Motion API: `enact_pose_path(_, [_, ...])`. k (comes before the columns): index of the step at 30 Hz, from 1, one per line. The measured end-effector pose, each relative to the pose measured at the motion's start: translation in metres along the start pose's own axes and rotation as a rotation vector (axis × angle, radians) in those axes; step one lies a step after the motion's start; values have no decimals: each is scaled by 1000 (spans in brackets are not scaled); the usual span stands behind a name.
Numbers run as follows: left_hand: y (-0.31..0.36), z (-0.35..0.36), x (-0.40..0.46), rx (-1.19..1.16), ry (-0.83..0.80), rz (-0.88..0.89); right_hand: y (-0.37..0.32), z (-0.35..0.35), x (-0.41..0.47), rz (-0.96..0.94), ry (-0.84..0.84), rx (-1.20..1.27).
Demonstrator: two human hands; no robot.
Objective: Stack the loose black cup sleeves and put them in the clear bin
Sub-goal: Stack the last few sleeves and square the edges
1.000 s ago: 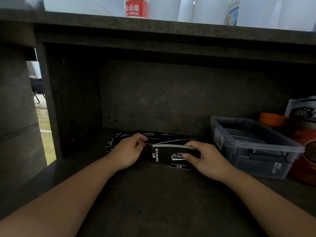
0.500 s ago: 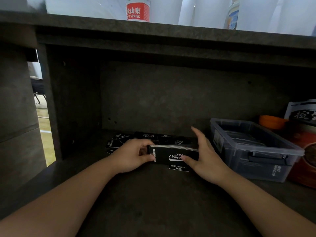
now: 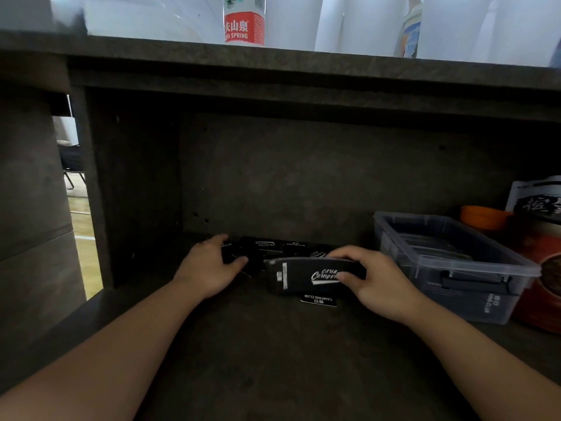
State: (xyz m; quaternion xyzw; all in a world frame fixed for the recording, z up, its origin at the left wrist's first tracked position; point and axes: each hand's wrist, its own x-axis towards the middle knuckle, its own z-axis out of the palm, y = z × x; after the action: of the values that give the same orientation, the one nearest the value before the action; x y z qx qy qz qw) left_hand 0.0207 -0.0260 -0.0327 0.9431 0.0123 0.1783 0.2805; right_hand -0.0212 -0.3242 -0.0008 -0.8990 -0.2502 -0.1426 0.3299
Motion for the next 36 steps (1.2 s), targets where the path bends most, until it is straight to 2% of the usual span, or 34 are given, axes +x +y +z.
enact_pose_path(4, [7,11,-3,257,-218,28,5,12,1,-1,-81,-111])
enact_pose_path(10, [18,5,-3,391,-161,161,6,14,1,-6,-53,-54])
enact_pose_path(14, [28,1,-6,544,-193,207,7,14,1,-5,-48,-41])
enact_pose_path(17, [30,2,-10,499,-282,237,8,13,1,-5,-52,-36])
enact_pose_path(20, [27,3,-13,309,-333,186,8,13,1,-10,-52,-43])
enact_pose_path(23, [25,3,-14,209,-192,128,7,13,0,-9,-45,-35])
enact_pose_path(26, [23,1,-14,305,-82,-77,8,13,0,-10,-35,-33])
enact_pose_path(29, [20,-4,-13,450,-135,-308,9,14,1,-11,-28,-34])
enact_pose_path(32, [18,-7,-10,477,-114,-286,8,14,1,-7,-39,-35])
enact_pose_path(36, [18,-9,-8,361,-22,-249,9,14,2,-9,-30,-51])
